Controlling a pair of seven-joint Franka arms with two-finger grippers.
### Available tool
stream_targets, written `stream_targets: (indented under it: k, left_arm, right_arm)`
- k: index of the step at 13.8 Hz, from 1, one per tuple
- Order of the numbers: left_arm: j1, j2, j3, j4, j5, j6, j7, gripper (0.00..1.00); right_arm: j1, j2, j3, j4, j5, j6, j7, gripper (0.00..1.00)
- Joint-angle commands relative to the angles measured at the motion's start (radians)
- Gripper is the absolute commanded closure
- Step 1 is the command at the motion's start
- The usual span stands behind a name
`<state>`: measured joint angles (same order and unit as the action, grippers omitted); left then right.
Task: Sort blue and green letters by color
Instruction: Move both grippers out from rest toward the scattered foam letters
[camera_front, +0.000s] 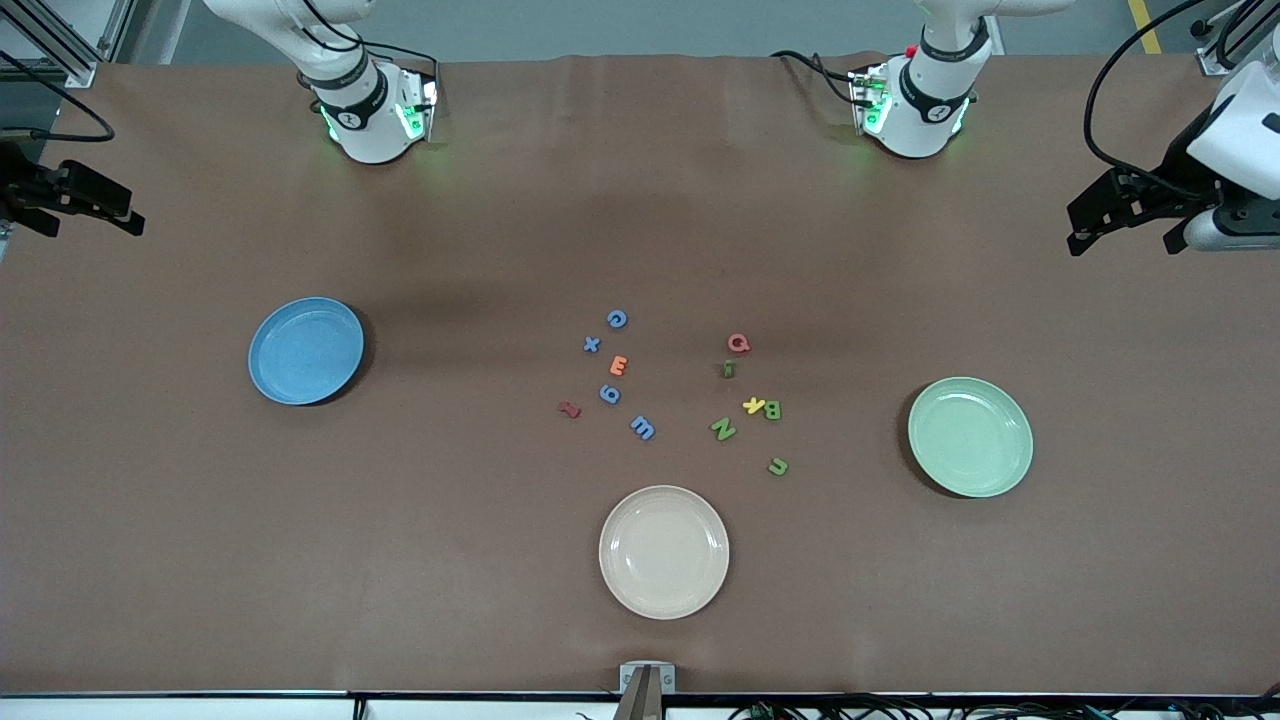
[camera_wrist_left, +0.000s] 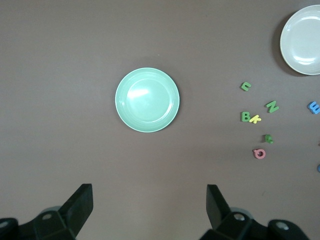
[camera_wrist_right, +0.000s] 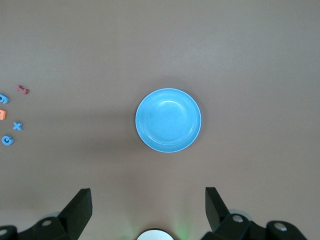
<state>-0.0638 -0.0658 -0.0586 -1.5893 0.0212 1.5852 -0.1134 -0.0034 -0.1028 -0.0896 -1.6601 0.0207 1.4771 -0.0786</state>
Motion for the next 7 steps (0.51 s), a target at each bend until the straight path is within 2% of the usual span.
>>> stream_targets:
  k: [1, 4, 7]
  left_arm:
    - [0.01, -0.006, -0.001, 0.011, 0.0, -0.034, 0.028, 0.0]
    - [0.01, 0.012, -0.001, 0.012, 0.0, -0.036, 0.023, 0.0]
    - [-0.001, 0.091, -0.006, 0.009, 0.0, -0.021, 0.014, 0.0]
  right_arm:
    - [-0.006, -0.023, 0.002, -0.02, 0.001, 0.005, 0.0, 0.0]
    - [-0.004, -0.023, 0.002, -0.02, 0.001, 0.002, 0.002, 0.0]
    - [-0.006, -0.018, 0.002, -0.007, 0.001, 0.0, 0.002, 0.0]
